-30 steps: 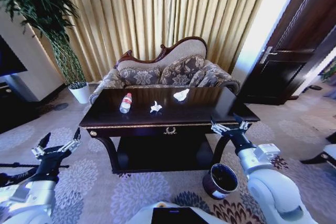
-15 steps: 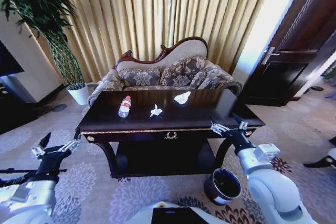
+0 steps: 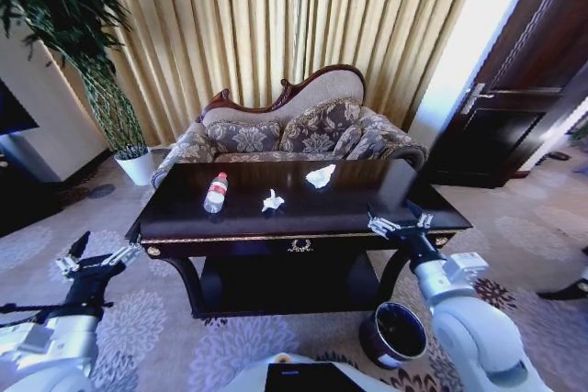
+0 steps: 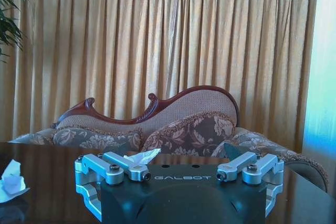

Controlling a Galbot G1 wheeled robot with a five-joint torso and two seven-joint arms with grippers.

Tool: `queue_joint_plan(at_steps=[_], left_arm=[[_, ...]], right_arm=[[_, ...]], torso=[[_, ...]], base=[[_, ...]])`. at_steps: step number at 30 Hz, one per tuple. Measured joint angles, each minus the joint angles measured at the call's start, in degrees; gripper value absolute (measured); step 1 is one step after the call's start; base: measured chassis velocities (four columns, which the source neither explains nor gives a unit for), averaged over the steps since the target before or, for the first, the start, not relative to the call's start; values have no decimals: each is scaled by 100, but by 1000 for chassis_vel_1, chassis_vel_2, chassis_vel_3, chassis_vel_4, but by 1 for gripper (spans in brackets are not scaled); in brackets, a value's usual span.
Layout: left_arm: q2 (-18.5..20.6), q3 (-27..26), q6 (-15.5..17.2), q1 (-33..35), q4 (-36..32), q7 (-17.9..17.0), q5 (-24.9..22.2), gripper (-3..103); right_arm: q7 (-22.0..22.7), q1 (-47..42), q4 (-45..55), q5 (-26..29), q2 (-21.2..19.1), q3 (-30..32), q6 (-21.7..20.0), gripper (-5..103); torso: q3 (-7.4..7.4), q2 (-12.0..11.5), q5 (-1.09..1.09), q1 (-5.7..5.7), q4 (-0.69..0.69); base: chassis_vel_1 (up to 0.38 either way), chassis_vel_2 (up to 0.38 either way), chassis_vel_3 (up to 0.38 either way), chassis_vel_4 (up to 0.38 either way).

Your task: Move to the front of the table and place the trash on the table into the trash bin.

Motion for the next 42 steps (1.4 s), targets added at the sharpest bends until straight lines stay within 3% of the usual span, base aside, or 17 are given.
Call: queue_joint_plan(at_steps=[10,18,25,31,33,42], left_arm=[[6,14,0,-8,0,8,4,100],[3,13,0,0,0,24,37,100],[-21,34,0,-8,0,25,125,100],[-35,17,-17,-45,0,24,212,100],[-23,-3,24,-110,0,-8,210,100],[17,40,200,-236,0,-89,211,100]], right_arm=[[-71,81,-38,-48,-91,-68,-308,100],[-82,578,-248,702,-448,-300,-774,100],[51,1195,-645,960,-781,-588,-882,100],[180,2079,-1406,1220,-1187,-1212,-977,100],[208,2618,-1875,1348,-1357,-1717,-1011,100],[610,4484,-2969,2091,-1335,-3085,-1226,100]], torso=[[0,0,0,0,0],[0,-1,0,0,0],[-1,0,1,0,1],[1,0,0,0,0],[1,0,1,0,0],[1,-1,-1,1,1]], base=[[-7,6,7,-4],[0,0,0,0],[0,0,0,0],[0,0,0,0],[0,0,0,0],[0,0,0,0]])
